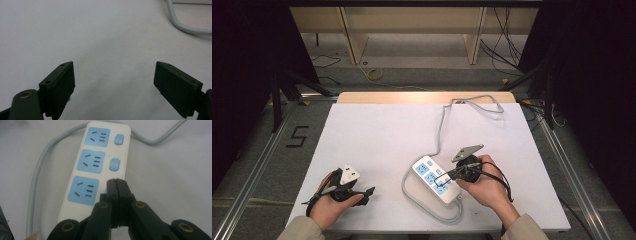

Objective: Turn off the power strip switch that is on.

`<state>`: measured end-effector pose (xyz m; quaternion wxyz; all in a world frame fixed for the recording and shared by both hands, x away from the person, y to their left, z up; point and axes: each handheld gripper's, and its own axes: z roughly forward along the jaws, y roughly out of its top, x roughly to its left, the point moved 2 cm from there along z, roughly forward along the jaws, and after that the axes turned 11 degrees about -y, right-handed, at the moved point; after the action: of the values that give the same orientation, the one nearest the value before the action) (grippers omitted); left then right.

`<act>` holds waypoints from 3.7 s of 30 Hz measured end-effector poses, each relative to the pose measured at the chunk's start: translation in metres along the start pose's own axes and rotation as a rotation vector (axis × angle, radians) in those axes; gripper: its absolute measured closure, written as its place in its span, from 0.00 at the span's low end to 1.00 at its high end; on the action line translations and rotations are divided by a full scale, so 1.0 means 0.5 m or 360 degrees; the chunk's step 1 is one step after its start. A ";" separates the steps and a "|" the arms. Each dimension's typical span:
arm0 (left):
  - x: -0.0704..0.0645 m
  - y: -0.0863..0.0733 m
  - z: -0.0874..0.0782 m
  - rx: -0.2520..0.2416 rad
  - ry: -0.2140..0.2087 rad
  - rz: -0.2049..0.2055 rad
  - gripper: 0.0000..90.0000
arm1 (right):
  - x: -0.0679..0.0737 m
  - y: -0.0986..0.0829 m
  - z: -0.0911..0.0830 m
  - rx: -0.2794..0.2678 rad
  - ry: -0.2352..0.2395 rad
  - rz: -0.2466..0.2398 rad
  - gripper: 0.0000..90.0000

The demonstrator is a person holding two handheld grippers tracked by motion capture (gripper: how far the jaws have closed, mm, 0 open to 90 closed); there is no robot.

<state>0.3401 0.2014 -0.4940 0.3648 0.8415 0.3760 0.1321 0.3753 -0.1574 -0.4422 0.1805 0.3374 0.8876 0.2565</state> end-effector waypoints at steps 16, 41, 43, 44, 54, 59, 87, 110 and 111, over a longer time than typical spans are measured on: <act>0.000 0.000 0.000 -0.0001 0.0001 0.0001 0.19 | 0.007 0.008 0.005 0.0031 0.0031 0.0014 1.00; 0.000 0.000 0.000 -0.0001 0.0000 0.0001 0.19 | 0.014 0.015 0.020 0.0115 0.0047 0.0033 1.00; 0.000 0.000 0.000 -0.0002 0.0000 0.0001 0.19 | 0.014 0.015 0.022 0.0125 0.0042 0.0037 1.00; 0.000 0.000 0.000 -0.0002 0.0000 0.0001 0.19 | 0.013 0.015 0.023 0.0125 0.0042 0.0034 1.00; 0.000 0.000 0.000 -0.0002 -0.0001 0.0001 0.19 | 0.015 0.017 0.032 0.0165 0.0029 0.0035 1.00; 0.000 0.000 0.000 -0.0001 0.0000 0.0002 0.19 | 0.015 0.017 0.035 0.0177 0.0026 0.0022 1.00; 0.002 -0.001 -0.002 -0.0011 0.0004 -0.0007 0.19 | 0.018 0.013 0.044 0.0203 0.0031 0.0011 1.00; -0.002 0.000 0.001 -0.0004 0.0001 -0.0002 0.19 | 0.024 0.014 0.046 0.0239 -0.0006 0.0031 1.00; -0.002 0.000 0.001 -0.0004 0.0001 -0.0003 0.19 | 0.023 0.014 0.046 0.0236 -0.0005 0.0033 1.00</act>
<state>0.3396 0.2007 -0.4943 0.3659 0.8406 0.3767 0.1326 0.3819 -0.1372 -0.4583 0.1538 0.3595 0.9002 0.1915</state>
